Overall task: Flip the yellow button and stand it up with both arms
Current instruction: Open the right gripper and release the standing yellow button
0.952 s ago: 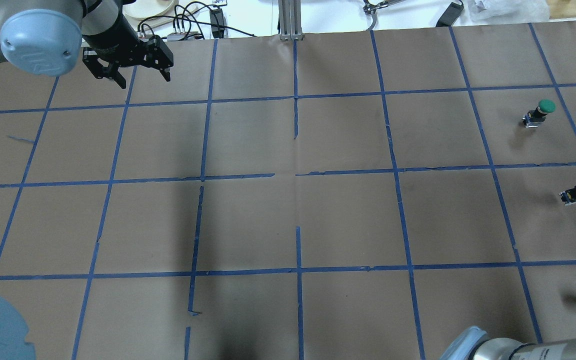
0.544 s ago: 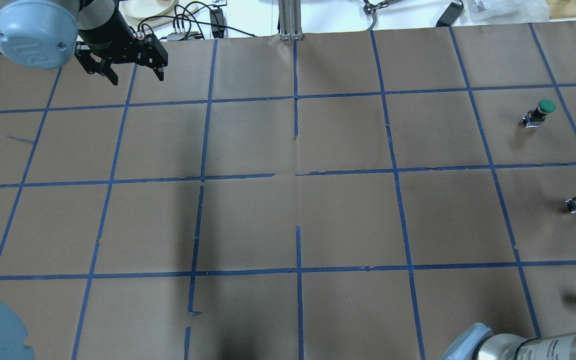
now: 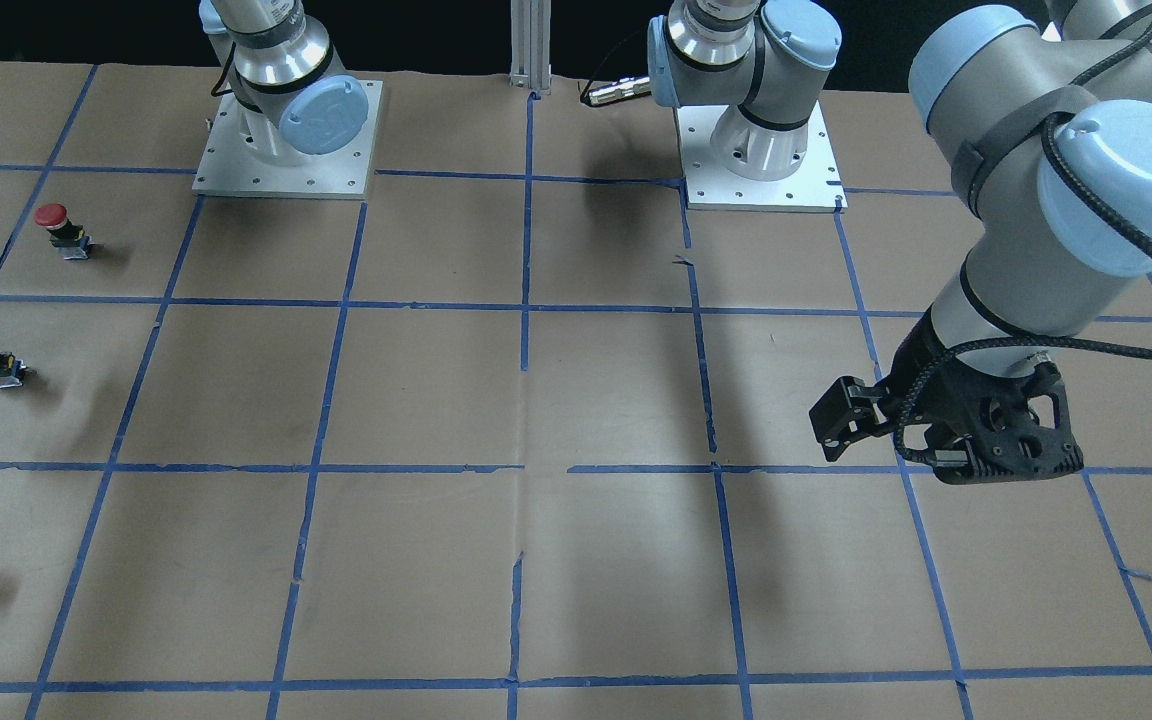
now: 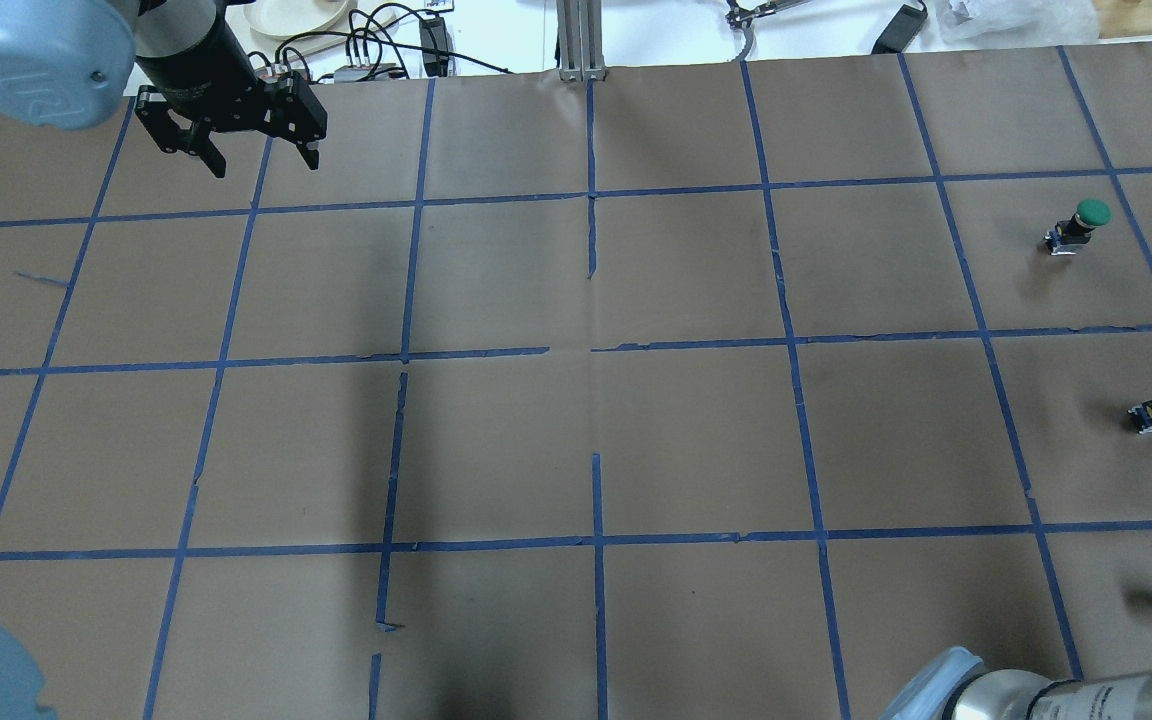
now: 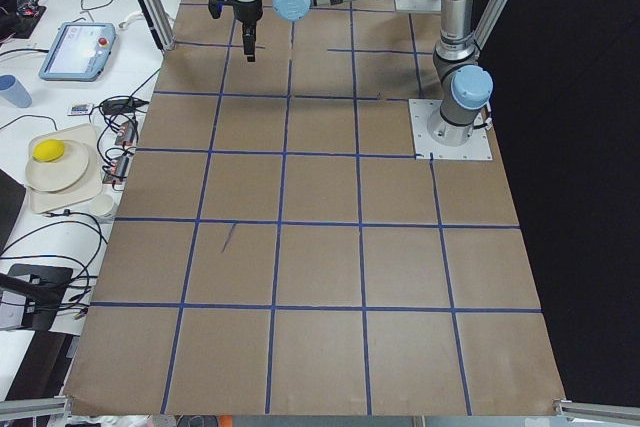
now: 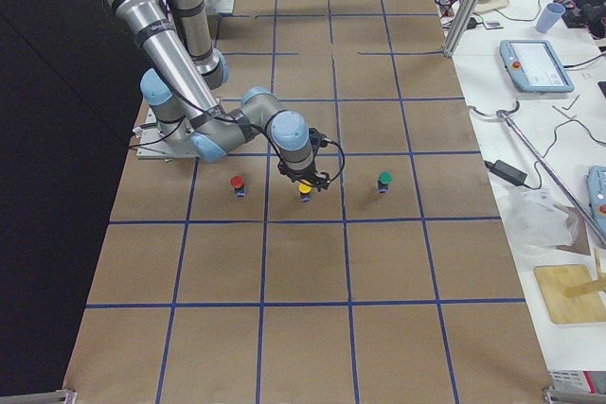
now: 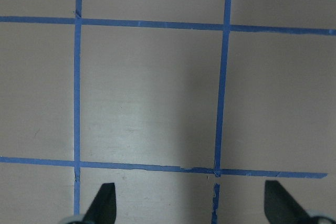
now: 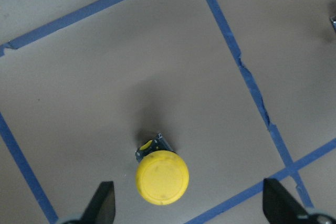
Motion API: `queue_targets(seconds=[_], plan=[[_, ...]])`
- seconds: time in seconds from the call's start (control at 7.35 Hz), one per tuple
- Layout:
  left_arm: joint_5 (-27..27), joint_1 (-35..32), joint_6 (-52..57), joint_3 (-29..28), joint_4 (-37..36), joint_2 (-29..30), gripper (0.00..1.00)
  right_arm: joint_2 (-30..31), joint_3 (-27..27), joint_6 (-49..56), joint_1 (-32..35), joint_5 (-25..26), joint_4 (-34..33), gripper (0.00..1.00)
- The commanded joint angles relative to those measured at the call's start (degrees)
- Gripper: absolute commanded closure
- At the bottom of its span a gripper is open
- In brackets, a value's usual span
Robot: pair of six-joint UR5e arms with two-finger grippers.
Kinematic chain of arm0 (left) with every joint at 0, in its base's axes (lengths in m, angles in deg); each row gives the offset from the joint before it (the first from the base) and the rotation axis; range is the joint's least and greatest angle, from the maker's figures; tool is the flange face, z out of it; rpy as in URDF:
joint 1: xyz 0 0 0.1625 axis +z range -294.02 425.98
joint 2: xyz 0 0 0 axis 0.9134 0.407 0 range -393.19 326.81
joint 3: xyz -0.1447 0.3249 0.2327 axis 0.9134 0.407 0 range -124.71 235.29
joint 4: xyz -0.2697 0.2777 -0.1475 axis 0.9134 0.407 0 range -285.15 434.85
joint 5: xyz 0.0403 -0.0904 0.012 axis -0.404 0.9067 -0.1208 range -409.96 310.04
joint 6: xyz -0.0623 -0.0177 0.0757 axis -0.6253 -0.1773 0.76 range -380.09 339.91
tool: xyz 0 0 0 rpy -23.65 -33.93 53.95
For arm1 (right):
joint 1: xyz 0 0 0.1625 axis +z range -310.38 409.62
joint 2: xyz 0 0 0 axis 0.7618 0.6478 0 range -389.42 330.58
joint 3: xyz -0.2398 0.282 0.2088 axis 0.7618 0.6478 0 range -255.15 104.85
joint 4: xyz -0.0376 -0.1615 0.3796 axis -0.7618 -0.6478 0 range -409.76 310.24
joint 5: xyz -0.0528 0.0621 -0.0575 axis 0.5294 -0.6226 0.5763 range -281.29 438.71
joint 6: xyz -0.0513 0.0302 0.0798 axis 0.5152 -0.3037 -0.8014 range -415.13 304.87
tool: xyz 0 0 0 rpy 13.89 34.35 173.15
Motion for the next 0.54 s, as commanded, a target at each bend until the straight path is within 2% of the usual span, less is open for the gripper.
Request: queue_targets(seconds=[0.0,0.27,0.41], plan=[[0.0,0.1,0.0,-0.1,0.0,-0.1,0.00,1.1,15.1,-12.4,2.8,0.4,19.0,0.00],[0.0,0.1,0.0,-0.1,0.6,-0.8,0.00,1.6,26.5,-28.5,9.3,-0.2,33.8,0.00],[0.1,0.5,0.0,-0.1,1.0,-1.0,0.00,1.8,29.8,-38.2,14.0,-0.2,36.3,0.00]])
